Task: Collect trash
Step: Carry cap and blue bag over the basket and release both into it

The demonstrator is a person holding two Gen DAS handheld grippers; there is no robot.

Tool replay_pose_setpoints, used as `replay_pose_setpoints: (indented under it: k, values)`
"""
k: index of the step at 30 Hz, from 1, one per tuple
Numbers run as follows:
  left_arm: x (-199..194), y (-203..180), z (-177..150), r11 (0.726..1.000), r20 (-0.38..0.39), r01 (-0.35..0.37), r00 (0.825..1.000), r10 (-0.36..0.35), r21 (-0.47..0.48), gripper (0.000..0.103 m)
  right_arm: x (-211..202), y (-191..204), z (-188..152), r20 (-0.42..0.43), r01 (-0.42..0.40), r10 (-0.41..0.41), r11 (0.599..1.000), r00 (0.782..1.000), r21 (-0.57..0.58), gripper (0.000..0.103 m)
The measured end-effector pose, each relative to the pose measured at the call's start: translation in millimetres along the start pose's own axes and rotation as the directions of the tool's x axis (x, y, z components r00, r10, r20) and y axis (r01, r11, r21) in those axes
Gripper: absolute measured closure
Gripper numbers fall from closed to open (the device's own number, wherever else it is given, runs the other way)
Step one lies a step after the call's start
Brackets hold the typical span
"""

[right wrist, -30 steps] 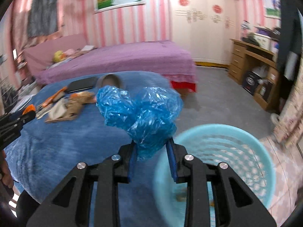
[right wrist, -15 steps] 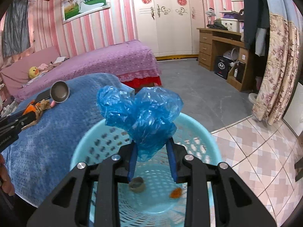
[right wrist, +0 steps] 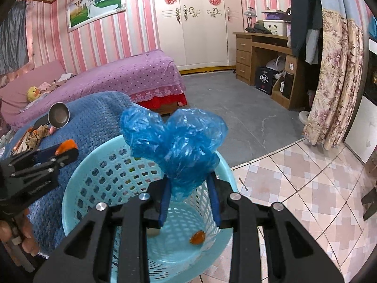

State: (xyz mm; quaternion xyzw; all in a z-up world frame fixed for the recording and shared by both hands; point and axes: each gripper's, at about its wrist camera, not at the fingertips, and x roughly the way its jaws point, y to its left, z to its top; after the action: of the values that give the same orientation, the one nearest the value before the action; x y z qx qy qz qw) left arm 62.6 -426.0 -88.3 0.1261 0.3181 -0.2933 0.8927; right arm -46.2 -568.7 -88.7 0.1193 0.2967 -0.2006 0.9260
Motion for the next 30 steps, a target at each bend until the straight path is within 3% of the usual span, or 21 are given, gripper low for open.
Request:
replay_pose_setpoints:
  k: [3, 5, 11, 30]
  values:
    - [3, -6, 0, 1.000, 0.000, 0.011, 1.000, -0.011, 0.023, 0.057, -1, -1, -1, 0.001, 0.001, -0.001, 1.000, 1.000, 0.005, 0.074]
    - [3, -6, 1, 1.000, 0.006, 0.002, 1.000, -0.002, 0.022, 0.034, -4, 2, -2, 0.001, 0.001, -0.001, 1.000, 1.000, 0.007, 0.074]
    - [-7, 5, 4, 0.998, 0.052, -0.042, 0.998, 0.040, 0.038, 0.017, -4, 5, -3, 0.001, 0.000, 0.000, 1.000, 1.000, 0.003, 0.074]
    - [-29, 67, 1, 0.991, 0.068, -0.128, 0.989, 0.131, -0.050, 0.010, 5, 17, 1, -0.010, -0.008, 0.007, 1.000, 1.000, -0.026, 0.072]
